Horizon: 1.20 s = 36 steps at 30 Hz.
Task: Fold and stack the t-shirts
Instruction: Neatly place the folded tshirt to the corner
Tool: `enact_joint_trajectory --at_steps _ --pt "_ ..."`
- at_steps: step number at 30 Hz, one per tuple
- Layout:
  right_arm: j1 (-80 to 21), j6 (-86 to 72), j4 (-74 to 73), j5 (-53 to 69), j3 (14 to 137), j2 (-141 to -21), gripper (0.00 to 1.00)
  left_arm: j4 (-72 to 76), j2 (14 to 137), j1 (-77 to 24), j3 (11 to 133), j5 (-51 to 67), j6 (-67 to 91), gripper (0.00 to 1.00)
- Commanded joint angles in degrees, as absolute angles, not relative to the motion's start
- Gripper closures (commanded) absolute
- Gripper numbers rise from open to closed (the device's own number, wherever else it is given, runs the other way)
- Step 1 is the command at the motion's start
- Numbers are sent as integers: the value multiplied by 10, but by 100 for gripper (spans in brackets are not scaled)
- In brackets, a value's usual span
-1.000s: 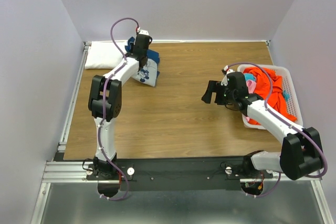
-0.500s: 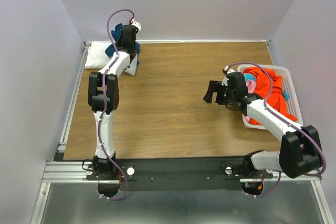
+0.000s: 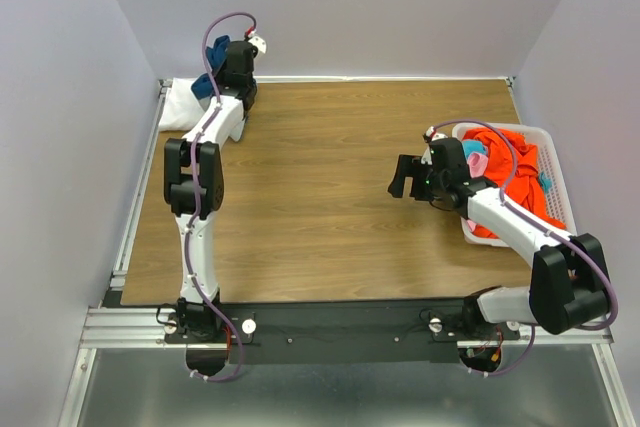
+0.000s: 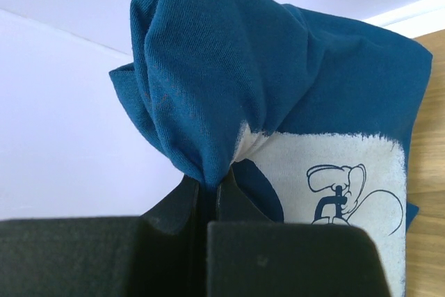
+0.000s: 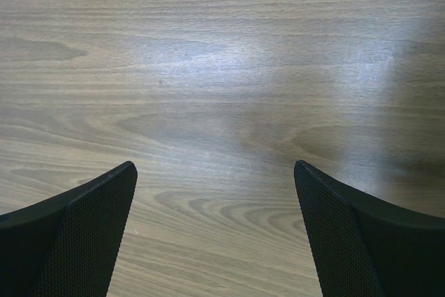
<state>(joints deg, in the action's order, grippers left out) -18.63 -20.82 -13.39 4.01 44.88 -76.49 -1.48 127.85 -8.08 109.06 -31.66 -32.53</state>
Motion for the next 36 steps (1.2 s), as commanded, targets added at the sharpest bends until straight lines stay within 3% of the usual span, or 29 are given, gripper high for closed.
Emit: enact_joint_trajectory --at_steps 1,36 --pt "-184 -198 -143 18 460 -758 0 18 1227 -79 1116 -317 -357 100" --pt "-183 -206 -148 3 475 -774 0 2 1368 -8 1212 -229 -323 100"
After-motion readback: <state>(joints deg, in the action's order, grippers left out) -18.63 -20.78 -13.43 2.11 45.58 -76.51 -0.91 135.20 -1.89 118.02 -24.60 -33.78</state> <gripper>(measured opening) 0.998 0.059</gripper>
